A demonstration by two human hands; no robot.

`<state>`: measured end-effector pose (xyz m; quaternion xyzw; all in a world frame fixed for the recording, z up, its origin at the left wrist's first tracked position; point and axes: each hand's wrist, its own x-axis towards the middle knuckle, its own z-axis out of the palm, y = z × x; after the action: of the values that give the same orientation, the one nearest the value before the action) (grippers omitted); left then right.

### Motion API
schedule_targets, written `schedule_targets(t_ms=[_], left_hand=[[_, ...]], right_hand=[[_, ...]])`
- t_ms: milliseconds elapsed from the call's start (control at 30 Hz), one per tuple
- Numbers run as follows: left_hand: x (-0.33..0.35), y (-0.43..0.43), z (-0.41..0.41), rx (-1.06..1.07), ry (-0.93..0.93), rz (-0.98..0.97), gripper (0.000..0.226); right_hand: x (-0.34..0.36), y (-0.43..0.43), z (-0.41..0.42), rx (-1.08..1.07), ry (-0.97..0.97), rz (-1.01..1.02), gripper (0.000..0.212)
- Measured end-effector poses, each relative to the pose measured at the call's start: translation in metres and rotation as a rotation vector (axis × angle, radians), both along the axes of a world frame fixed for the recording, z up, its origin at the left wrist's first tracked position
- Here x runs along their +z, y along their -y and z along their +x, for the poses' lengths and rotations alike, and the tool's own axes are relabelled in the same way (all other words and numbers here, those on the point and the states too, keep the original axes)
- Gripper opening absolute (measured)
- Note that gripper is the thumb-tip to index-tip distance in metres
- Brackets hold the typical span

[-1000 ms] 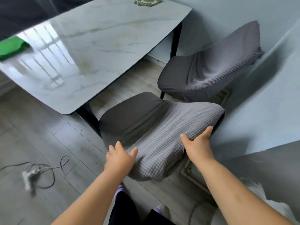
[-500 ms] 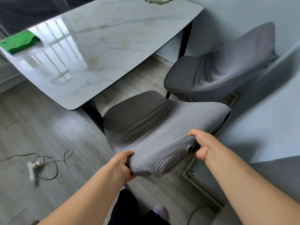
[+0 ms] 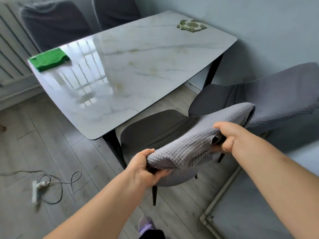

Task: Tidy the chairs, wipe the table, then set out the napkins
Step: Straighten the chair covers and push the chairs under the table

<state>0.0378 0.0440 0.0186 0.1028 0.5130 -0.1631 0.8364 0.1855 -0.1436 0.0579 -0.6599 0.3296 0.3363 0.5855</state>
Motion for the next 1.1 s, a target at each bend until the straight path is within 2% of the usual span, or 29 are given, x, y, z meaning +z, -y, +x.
schedule_targets(t_ms=[100,233,467,533,600,733,900,1000,1100], left_hand=[[0.006,-0.025,0.025,-0.025,0.039,0.02,0.028],[0.01,-0.055,0.05,-0.039,0.047,-0.034,0.04],[0.01,-0.083,0.081,0.11,0.014,-0.05,0.045],[0.013,-0.081,0.086,0.151,0.027,-0.056,0.039],[0.016,-0.076,0.094,0.19,0.038,-0.045,0.03],[0.014,-0.077,0.108,0.222,0.04,0.007,0.028],[0.008,-0.075,0.123,0.274,0.043,0.154,0.021],[-0.001,-0.072,0.126,0.364,0.041,0.165,0.016],[-0.016,-0.068,0.127,0.427,0.005,0.181,0.018]], right_hand=[[0.011,-0.026,0.023,0.043,0.014,-0.026,0.013],[0.018,-0.052,0.049,0.075,0.038,-0.027,0.018],[0.02,-0.082,0.091,0.126,0.047,0.0,0.036],[0.022,-0.086,0.103,0.153,0.057,0.013,0.038],[0.025,-0.09,0.117,0.176,0.062,0.035,0.033],[0.024,-0.097,0.135,0.206,0.083,0.086,0.015],[0.006,-0.105,0.152,0.236,0.091,0.154,0.011],[-0.012,-0.108,0.159,0.223,0.08,0.167,0.017],[-0.029,-0.107,0.161,0.199,0.066,0.185,0.012]])
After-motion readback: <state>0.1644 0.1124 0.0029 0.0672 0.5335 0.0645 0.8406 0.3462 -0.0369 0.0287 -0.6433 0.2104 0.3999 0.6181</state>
